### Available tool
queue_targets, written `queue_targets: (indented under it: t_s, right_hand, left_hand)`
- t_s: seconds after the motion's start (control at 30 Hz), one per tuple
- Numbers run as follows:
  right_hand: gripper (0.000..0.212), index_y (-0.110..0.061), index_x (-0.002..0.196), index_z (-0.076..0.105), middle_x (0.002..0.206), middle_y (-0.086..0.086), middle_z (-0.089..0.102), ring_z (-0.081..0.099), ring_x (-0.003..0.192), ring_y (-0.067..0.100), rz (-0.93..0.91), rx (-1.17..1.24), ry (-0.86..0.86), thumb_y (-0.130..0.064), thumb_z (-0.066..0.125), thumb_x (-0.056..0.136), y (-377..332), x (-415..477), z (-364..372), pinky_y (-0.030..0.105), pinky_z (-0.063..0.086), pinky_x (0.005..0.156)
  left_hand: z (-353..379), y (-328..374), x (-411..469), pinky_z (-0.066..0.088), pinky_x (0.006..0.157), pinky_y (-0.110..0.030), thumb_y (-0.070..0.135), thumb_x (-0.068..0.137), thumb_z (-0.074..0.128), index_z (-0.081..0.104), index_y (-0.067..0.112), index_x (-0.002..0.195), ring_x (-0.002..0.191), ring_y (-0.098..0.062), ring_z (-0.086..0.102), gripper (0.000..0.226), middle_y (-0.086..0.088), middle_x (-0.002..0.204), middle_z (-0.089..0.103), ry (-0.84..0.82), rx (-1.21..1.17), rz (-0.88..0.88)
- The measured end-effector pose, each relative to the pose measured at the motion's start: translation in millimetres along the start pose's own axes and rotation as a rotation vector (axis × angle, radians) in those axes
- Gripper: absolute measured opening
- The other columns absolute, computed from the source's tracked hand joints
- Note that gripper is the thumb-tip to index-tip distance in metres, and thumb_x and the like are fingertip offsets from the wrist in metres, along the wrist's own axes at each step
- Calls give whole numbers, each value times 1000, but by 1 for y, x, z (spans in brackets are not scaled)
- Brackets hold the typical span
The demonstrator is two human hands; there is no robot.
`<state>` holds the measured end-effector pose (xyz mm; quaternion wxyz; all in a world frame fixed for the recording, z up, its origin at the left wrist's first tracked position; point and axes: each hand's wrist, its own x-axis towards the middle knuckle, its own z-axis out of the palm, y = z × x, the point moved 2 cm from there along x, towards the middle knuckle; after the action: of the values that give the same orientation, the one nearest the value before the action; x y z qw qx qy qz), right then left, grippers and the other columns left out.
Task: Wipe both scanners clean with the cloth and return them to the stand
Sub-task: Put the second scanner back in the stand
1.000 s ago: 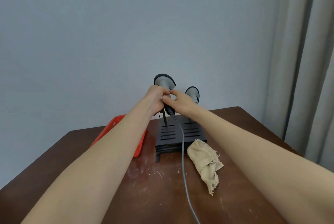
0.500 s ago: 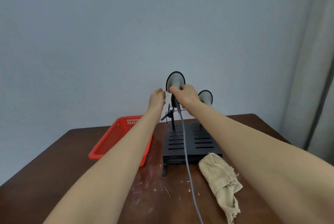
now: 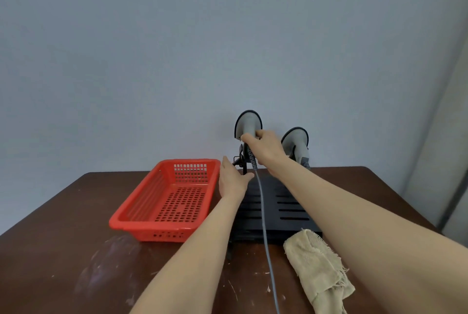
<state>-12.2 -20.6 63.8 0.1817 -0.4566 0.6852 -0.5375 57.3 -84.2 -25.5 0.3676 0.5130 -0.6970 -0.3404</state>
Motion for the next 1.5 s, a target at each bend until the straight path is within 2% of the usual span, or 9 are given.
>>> queue_targets:
  t_s: [0.1,0.2,0.33,0.43,0.63,1.07,1.23,1.37,1.5]
  right_hand:
    - [56,4,91,59,74,9,54,49,66,22,-14,-14,-5,-44,50,63,5,4,2,36,36,60]
    - [43,0,88,59,73,9,52,48,66,21,-27,-15,-12,-39,53,72,7,4,2,36,37,61]
    - [27,-10,80,54,73,9,49,45,66,21,-15,13,-22,-36,55,74,9,5,1,36,35,61]
    - [32,-13,78,53,72,9,48,45,67,21,-21,2,-8,-42,52,66,12,5,1,36,37,63]
    - [24,-12,77,51,71,8,48,45,66,20,-23,-40,-11,-35,55,79,18,5,-1,35,36,62]
    - [34,-3,87,47,82,11,54,50,75,24,-68,-158,-81,-36,52,82,15,4,7,38,41,66]
    - [48,-2,127,44,121,20,57,58,99,33,-85,-225,-83,-30,49,88,9,-1,9,52,50,87]
    - [31,-10,107,54,91,8,59,56,86,29,-56,-310,-110,-32,49,86,14,-1,8,44,53,79]
    - [17,-17,80,48,73,2,51,50,75,28,-64,-341,-102,-32,51,84,24,-3,12,34,40,62]
  left_hand:
    - [5,-2,4,47,97,-42,25,75,79,29,11,145,125,-24,51,88,-7,140,48,44,-19,10]
    - [7,-3,3,53,77,-37,25,79,75,50,12,121,95,-20,63,51,-5,108,62,90,7,54]
    - [12,-5,-1,49,67,-35,24,86,67,50,12,107,84,-20,62,29,-5,98,65,99,42,85]
    - [13,-4,-2,42,64,-32,23,89,64,50,8,105,81,-18,56,26,-8,99,64,93,75,70]
    - [13,-2,-4,40,64,-31,22,91,60,53,5,107,78,-17,50,24,-9,99,63,77,95,40]
    - [13,-6,1,46,65,-34,22,89,63,55,6,101,83,-24,61,21,-8,92,64,50,95,62]
    - [15,-10,5,52,66,-37,21,87,62,56,9,96,82,-28,64,16,-10,89,67,62,106,83]
    - [16,-11,6,51,66,-36,18,86,61,57,8,95,82,-28,64,14,-10,89,66,51,116,79]
    - [16,-10,6,47,65,-35,14,86,56,57,7,98,83,-29,62,14,-11,91,65,41,122,66]
